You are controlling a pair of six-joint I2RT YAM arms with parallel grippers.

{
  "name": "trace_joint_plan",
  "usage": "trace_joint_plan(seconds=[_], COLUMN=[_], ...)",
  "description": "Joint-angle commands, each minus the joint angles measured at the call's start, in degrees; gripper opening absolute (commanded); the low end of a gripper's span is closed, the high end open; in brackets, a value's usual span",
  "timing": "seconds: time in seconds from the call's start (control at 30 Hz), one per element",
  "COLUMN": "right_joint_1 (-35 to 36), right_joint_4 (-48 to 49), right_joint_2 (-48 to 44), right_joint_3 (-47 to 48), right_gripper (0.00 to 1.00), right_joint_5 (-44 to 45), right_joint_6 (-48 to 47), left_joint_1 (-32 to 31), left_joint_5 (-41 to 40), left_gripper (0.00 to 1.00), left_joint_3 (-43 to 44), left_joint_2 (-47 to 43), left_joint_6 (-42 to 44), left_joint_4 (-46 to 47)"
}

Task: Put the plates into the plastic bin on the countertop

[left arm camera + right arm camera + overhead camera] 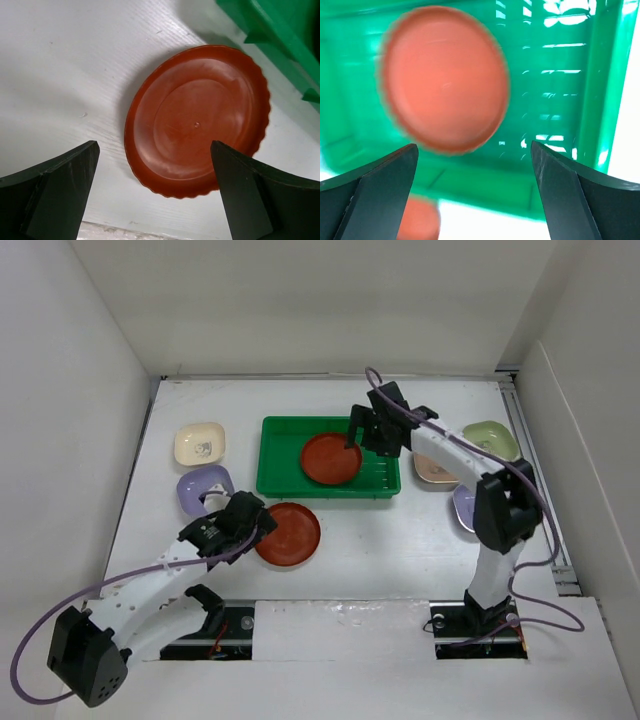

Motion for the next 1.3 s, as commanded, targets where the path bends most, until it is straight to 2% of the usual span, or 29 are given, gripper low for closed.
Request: trace_joint_plan(seconds=[0.0,0.13,0.23,0.27,0.37,0.4,0.53,0.7,0.8,1.0,1.17,1.27], right_joint_1=[2.47,4.48,5.1,5.71,5.72,5.72,5.72,5.19,5.19,5.19,4.66,4.05], right_joint_4=[4.31,3.53,3.53,3.53,3.53,3.53,3.53,4.06,4.06,3.53,1.51,0.98], right_joint_2=[-10.41,-16.21,-20.34,-21.4,-24.92,-26.49,-29.57,-31.77,-32.48,-34.24,-34.77,-35.3], right_joint_3=[-0.76,-1.91,-2.7,-3.49,-4.72,-4.73,-6.56,-7.8,-7.8,-7.19,-5.08,-4.46], right_gripper=[1.0,1.0,1.0,1.0,1.0,1.0,1.0,1.0,1.0,1.0,1.0,1.0], right_joint_5=[3.78,4.31,3.78,3.78,3.16,3.16,3.78,3.78,3.78,3.78,4.92,4.92], right_joint_6=[-0.31,-0.31,-0.31,-0.31,-0.31,-0.31,-0.31,-0.31,-0.31,-0.31,-0.84,-0.84], left_joint_1=[-0.2,-0.2,-0.2,-0.2,-0.2,-0.2,-0.2,-0.2,-0.2,-0.2,-0.2,-0.99], left_joint_5=[-0.48,-1.26,-1.8,-1.8,-1.8,-1.8,-0.3,1.45,3.2,5.5,11.82,17.77], left_gripper=[0.91,0.83,0.62,0.49,0.47,0.42,0.39,0.1,0.0,0.0,0.0,0.0], left_joint_3=[-1.9,-3.13,-3.66,-3.66,-3.66,-4.18,-6.03,-6.65,-7.27,-7.79,-4.46,-2.52], left_joint_2=[1.85,4.92,8.61,9.58,13.18,13.71,14.25,11.27,10.03,5.91,0.45,0.79], left_joint_6=[-2.55,-3.08,-3.08,-3.6,-4.22,-4.22,-5.28,-5.28,-4.66,-2.91,3.77,7.72], left_joint_4=[4.34,5.76,7.51,7.51,8.21,8.22,9.1,9.1,9.1,7.96,7.17,8.65])
